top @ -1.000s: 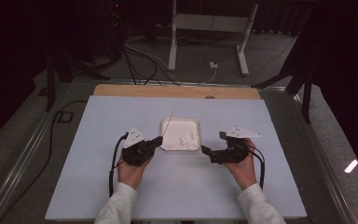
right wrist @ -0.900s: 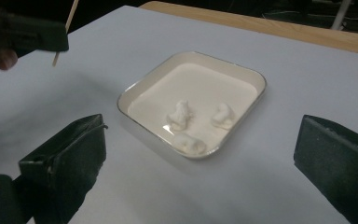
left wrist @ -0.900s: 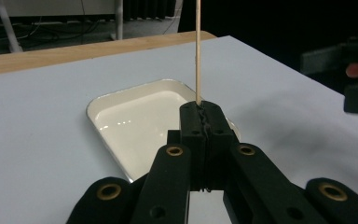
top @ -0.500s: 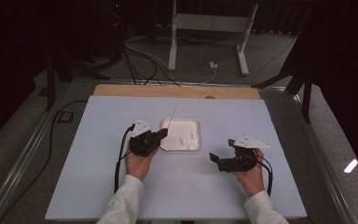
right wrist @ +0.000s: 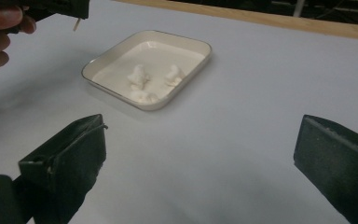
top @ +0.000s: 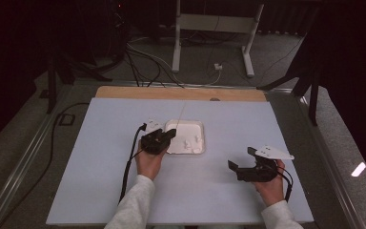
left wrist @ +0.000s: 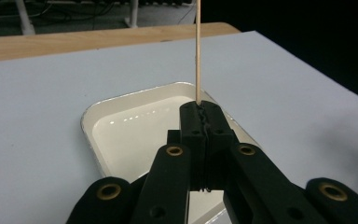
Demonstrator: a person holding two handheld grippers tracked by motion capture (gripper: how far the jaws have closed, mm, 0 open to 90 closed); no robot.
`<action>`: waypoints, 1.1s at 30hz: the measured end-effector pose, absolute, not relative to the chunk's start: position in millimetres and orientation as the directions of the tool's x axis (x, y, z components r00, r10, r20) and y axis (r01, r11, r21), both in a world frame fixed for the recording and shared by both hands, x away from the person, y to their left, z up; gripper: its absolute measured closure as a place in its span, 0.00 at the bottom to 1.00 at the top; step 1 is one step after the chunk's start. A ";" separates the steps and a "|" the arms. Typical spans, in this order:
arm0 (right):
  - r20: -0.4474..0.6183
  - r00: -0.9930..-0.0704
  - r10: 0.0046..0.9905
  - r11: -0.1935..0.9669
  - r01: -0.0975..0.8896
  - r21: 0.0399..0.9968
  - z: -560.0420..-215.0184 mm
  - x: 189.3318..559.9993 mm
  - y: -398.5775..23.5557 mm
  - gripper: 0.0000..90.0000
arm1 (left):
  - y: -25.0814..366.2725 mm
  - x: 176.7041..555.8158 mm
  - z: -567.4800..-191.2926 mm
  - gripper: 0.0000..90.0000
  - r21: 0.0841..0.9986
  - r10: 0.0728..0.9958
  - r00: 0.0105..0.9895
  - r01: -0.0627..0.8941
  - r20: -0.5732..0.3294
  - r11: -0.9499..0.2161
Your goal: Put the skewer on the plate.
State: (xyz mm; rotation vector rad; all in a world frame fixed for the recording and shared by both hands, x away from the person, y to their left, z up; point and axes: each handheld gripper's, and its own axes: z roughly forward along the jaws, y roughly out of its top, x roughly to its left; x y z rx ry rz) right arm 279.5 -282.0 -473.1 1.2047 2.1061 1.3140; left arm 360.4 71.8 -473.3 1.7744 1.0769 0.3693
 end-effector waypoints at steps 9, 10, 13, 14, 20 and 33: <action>0.116 -0.537 0.835 0.186 0.476 0.859 -477.2 269.3 -297.7 0.03 | 58.0 370.3 -488.9 1.00 0.825 0.822 0.523 0.551 -0.225 -0.125; 0.120 -0.533 0.837 0.182 0.479 0.859 -477.4 269.3 -299.1 0.03 | 56.5 371.1 -490.8 1.00 0.821 0.823 0.519 0.558 -0.229 -0.124; 0.127 -0.520 0.844 0.167 0.481 0.861 -477.8 270.0 -302.8 0.03 | 51.1 372.4 -496.4 1.00 0.809 0.829 0.514 0.571 -0.222 -0.137; 0.127 -0.516 0.847 0.164 0.481 0.861 -478.0 270.1 -303.9 0.03 | 49.6 372.9 -498.3 1.00 0.806 0.829 0.513 0.575 -0.222 -0.139; 0.136 -0.508 0.850 0.152 0.484 0.862 -479.0 269.6 -306.9 0.03 | 44.3 375.6 -507.6 1.00 0.780 0.844 0.490 0.607 -0.218 -0.151; 0.133 -0.507 0.851 0.152 0.482 0.863 -480.0 269.0 -307.5 0.03 | 45.9 373.8 -525.0 1.00 0.714 0.887 0.390 0.692 -0.248 -0.104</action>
